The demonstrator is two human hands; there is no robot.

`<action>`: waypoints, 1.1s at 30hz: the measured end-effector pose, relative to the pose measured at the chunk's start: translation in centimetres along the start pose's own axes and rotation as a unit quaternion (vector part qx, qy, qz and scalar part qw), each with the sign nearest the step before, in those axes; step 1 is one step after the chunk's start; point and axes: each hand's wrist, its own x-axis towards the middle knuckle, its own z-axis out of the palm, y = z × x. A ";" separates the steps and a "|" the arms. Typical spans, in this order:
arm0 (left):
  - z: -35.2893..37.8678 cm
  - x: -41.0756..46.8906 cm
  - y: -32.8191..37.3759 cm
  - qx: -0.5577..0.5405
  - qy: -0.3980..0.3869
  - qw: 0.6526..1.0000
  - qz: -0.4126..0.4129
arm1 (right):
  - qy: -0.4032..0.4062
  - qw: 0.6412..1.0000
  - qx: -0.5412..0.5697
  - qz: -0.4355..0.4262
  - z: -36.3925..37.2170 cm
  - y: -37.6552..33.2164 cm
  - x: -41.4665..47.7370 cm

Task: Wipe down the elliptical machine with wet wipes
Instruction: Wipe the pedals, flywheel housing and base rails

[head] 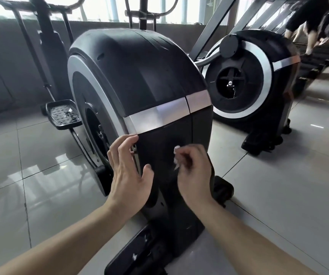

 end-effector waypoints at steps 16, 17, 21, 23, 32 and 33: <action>-0.7 -2.3 -0.2 0.049 -0.072 0.995 0.043 | -0.142 0.987 -0.073 -0.012 -0.2 3.7 -4.0; -0.7 -2.1 -0.1 0.047 -0.076 0.995 0.044 | -0.122 0.990 -0.063 -0.022 -0.2 2.9 -2.9; -0.6 -2.1 0.1 0.028 -0.106 0.993 0.047 | -0.031 0.996 -0.008 -0.084 -0.3 -0.8 2.2; -0.6 -2.3 0.2 0.019 -0.132 0.990 0.049 | -0.006 0.996 -0.001 -0.093 0.3 -1.2 2.8; 1.1 -2.8 0.9 0.027 -0.198 0.977 0.076 | -0.002 0.995 -0.079 0.066 -0.8 5.5 -1.4; 1.4 -2.9 1.0 0.029 -0.205 0.976 0.073 | 0.032 0.993 -0.050 0.099 -0.8 5.7 0.1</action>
